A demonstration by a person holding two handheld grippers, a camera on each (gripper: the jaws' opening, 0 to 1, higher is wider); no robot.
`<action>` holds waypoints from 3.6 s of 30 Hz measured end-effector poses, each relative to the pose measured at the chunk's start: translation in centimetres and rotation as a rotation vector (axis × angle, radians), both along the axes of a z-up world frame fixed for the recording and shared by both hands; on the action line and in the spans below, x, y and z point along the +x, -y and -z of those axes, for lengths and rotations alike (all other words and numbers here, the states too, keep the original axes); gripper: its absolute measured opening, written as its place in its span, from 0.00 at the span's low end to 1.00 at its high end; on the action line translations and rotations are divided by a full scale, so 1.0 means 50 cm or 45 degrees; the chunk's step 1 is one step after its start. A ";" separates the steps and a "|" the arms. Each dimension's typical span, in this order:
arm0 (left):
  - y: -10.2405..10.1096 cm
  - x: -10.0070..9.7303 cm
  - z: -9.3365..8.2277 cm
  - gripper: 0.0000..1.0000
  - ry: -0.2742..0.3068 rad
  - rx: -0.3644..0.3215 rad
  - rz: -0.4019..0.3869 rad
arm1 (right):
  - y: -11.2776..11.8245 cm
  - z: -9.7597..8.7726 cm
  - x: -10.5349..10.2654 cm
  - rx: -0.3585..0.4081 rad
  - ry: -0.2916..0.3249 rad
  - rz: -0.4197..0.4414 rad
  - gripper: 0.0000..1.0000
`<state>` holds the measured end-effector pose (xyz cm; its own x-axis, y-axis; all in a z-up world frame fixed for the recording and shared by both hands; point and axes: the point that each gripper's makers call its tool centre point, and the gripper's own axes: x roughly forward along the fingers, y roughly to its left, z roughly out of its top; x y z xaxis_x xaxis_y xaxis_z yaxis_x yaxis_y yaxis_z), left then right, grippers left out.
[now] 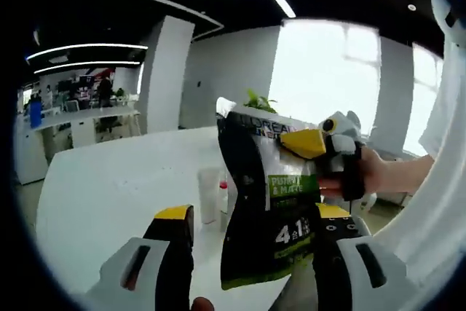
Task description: Arrange the skincare products in the storage area until every visible bottle or jar stands upright without overlapping.
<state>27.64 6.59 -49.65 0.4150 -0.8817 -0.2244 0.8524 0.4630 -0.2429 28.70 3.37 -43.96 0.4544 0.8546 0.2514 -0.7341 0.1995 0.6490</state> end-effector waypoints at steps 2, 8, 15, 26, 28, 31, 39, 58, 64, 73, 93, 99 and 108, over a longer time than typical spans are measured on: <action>0.014 -0.025 -0.008 0.71 -0.104 -0.074 0.125 | -0.007 -0.017 -0.017 0.026 0.024 -0.075 0.01; 0.035 -0.040 -0.048 0.41 -0.166 -0.263 0.269 | -0.026 -0.019 -0.024 -0.026 0.028 -0.160 0.01; 0.030 -0.029 -0.075 0.01 -0.198 -0.411 0.246 | 0.002 -0.012 0.000 -0.050 0.017 -0.097 0.01; 0.013 0.001 -0.119 0.00 -0.277 -0.671 0.123 | 0.013 -0.025 0.014 0.107 0.055 0.058 0.29; 0.009 0.011 -0.121 0.00 -0.276 -0.682 0.090 | 0.007 -0.022 0.006 0.174 0.006 0.063 0.28; -0.001 0.028 -0.130 0.00 -0.292 -0.724 0.047 | -0.005 -0.003 -0.004 0.181 -0.021 0.082 0.24; -0.001 0.041 -0.134 0.00 -0.335 -0.769 0.006 | -0.013 0.017 0.006 0.153 -0.072 0.160 0.16; -0.003 0.030 -0.097 0.26 -0.429 -0.807 -0.026 | -0.003 -0.015 0.002 0.430 -0.195 0.083 0.01; -0.002 0.001 -0.077 0.11 -0.427 -0.778 -0.008 | -0.003 0.008 0.011 0.361 -0.229 0.106 0.01; -0.017 0.006 -0.052 0.02 -0.438 -0.752 -0.082 | -0.007 0.046 0.023 0.224 -0.275 0.140 0.01; -0.019 0.020 -0.023 0.00 -0.613 -0.826 -0.174 | -0.010 0.064 0.024 -0.128 0.000 0.219 0.31; -0.029 0.031 0.002 0.00 -0.668 -0.840 -0.234 | -0.011 0.080 0.026 -0.195 0.013 0.235 0.48; -0.031 0.041 0.034 0.00 -0.742 -0.854 -0.282 | 0.010 0.112 0.030 -0.279 -0.003 0.291 0.67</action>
<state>29.68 8.13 -51.35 0.5718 -0.8166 0.0790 0.4190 0.2080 -0.8838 30.20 2.85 -49.56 0.6414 0.7639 0.0708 -0.6524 0.4946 0.5742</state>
